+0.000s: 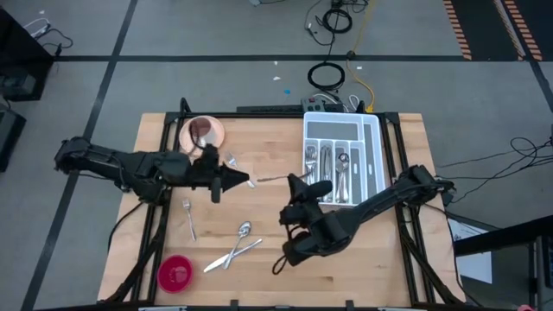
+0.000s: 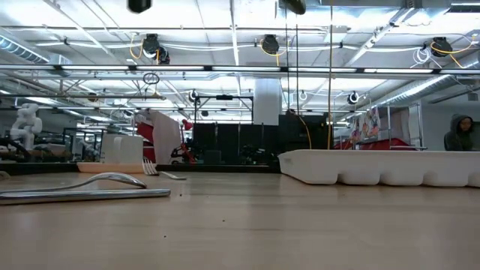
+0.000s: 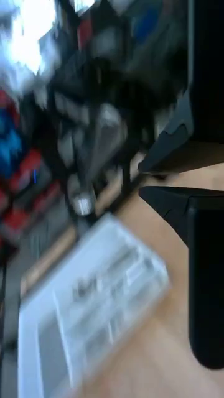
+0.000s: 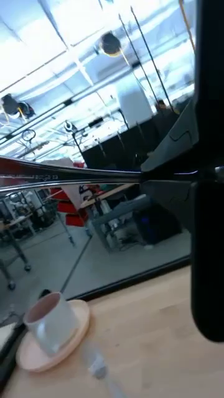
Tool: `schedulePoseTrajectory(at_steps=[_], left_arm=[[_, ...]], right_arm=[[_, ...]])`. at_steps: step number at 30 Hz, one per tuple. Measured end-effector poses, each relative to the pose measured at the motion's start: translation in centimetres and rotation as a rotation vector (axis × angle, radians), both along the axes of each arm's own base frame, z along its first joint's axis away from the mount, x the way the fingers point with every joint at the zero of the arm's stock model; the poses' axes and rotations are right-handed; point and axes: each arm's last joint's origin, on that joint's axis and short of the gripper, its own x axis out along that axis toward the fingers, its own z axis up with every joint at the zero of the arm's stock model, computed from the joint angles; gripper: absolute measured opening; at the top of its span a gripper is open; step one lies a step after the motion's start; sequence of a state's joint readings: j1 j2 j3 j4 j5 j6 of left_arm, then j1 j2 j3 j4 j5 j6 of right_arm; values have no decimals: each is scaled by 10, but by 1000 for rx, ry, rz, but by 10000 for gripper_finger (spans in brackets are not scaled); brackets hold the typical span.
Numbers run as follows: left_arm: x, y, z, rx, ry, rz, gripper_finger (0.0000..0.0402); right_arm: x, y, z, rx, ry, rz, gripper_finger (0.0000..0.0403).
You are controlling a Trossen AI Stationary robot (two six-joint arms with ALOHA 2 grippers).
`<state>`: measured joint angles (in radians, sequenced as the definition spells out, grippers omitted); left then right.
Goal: Sort silverware
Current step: Put the right silver spoon into the white silverware tray
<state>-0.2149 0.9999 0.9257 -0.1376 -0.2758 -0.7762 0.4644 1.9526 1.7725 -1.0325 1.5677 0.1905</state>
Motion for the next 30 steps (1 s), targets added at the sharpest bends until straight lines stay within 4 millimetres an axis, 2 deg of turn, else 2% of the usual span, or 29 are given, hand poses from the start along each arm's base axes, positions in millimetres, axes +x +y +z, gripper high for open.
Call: schedulePoseTrajectory(at_steps=[6,10,14,23,27,30], left_arm=[[12,11,17,-87,-204,-132,48],[22,15,19,-113,-264,-167,48],[37,14,19,-121,-346,-228,48],[78,12,-7,-121,-374,-250,48],[99,20,-18,-168,-480,-226,48],[114,27,-28,-228,-574,-216,48]], right_arm=[[-20,11,26,120,-240,46,0],[-31,19,39,161,-291,82,0],[-47,19,59,172,-310,101,0],[-84,7,112,175,-305,132,0],[-95,6,135,206,-351,148,0],[-96,8,150,247,-385,177,0]])
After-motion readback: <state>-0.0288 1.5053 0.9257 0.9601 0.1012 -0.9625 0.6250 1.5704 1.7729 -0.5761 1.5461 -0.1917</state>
